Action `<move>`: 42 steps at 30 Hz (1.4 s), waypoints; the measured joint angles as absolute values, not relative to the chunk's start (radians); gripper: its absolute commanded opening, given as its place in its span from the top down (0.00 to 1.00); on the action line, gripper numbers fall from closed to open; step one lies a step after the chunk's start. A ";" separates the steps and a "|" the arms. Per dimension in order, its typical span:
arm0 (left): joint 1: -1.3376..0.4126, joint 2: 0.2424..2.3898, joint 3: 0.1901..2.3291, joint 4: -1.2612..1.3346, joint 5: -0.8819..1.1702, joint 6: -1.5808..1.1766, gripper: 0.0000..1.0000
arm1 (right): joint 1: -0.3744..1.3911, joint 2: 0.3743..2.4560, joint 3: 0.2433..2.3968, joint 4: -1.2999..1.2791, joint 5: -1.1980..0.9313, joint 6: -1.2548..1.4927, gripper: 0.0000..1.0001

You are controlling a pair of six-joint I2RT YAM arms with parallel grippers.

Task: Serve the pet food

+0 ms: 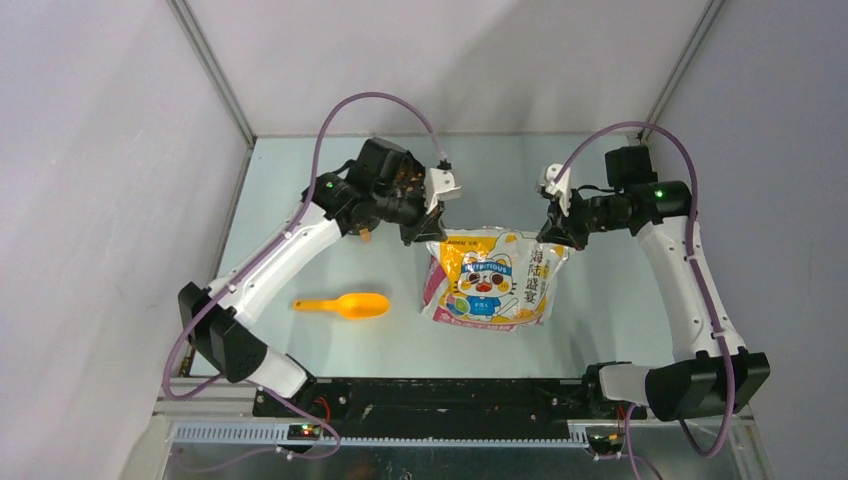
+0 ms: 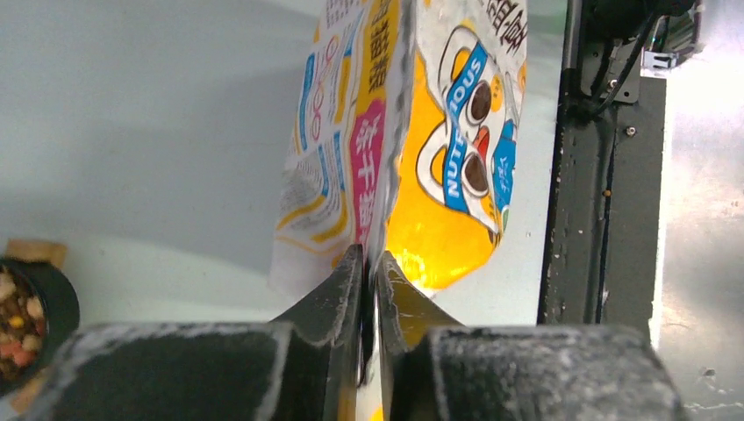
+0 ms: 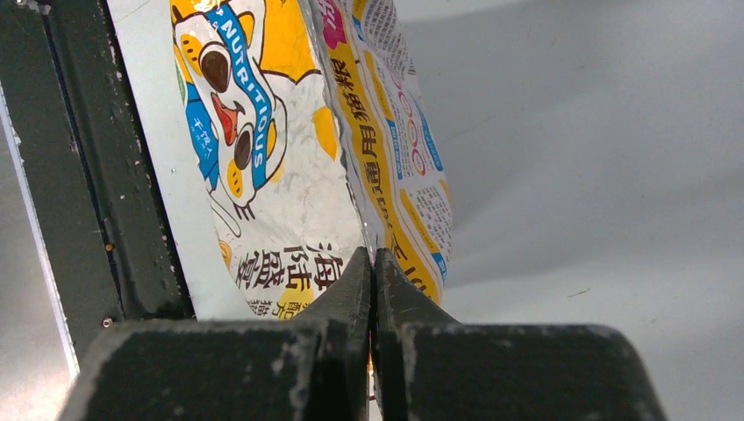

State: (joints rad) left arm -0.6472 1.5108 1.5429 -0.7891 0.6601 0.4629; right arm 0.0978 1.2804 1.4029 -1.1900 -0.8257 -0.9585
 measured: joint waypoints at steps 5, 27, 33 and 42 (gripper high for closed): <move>-0.618 1.473 1.500 -0.810 0.662 0.464 0.88 | 0.094 1.277 1.402 -1.191 -0.833 -0.953 1.00; -0.631 1.428 1.468 -0.632 0.767 0.372 0.49 | 0.227 1.275 1.415 -1.123 -0.817 -0.820 0.51; -0.728 1.501 1.486 -0.540 0.759 0.368 0.65 | 0.281 1.342 1.427 -1.071 -0.829 -0.758 0.57; -0.756 1.566 1.489 -0.501 0.711 0.390 0.99 | 0.302 1.384 1.438 -1.026 -0.826 -0.690 0.90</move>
State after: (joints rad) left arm -0.7559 1.5658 1.4891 -0.5014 0.7109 0.3904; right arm 0.3019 1.3842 1.4376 -1.0264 -0.8257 -0.6899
